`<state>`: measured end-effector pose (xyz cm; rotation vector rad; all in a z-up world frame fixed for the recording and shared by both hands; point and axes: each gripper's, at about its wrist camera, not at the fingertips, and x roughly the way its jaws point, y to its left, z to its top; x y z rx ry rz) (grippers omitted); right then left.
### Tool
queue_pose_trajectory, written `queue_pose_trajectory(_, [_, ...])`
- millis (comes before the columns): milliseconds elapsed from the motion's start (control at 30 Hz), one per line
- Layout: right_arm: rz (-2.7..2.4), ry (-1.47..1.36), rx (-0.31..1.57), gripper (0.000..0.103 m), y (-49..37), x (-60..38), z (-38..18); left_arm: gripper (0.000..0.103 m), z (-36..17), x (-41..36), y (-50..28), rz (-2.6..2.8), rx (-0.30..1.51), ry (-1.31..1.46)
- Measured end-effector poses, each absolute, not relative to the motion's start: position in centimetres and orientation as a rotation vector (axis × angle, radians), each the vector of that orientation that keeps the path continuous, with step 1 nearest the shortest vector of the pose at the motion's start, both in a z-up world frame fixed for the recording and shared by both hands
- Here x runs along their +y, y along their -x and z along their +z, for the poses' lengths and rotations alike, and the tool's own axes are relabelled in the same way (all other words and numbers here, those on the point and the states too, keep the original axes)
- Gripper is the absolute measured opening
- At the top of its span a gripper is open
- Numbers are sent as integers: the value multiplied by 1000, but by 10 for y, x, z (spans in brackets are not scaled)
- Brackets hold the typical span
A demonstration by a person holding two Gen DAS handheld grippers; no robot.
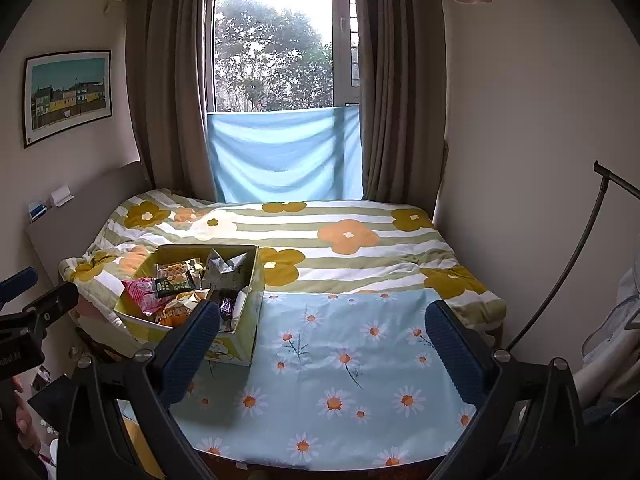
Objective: Organize snacks
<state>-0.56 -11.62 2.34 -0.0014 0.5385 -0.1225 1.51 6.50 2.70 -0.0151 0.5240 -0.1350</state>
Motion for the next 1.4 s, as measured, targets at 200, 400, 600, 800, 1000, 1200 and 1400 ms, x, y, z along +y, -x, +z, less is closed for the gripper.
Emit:
queue_pose_trajectory(200, [-131, -4, 529, 102, 6, -117, 24, 103, 31, 59, -12, -139, 500, 17])
queue_pose_trajectory(400, [-137, -11, 527, 102, 4, -120, 23, 103, 31, 57, -14, -139, 494, 15])
queue_pose_trajectory(600, [-144, -14, 524, 102, 4, -120, 24, 103, 31, 57, -19, -138, 499, 16])
queue_pose_trajectory(800, [-145, -18, 525, 102, 3, -121, 25, 103, 30, 60, -23, -139, 509, 19])
queue_pose_trajectory(1000, [-157, -22, 522, 102, 2, -119, 25, 103, 28, 62, -25, -138, 512, 15])
queue_pose_trajectory(1200, [-164, -27, 528, 102, 1, -113, 24, 103, 25, 64, -27, -134, 509, -2])
queue_pose_trajectory(1400, [-163, -28, 530, 102, 0, -113, 24, 103, 23, 64, -28, -119, 500, -25])
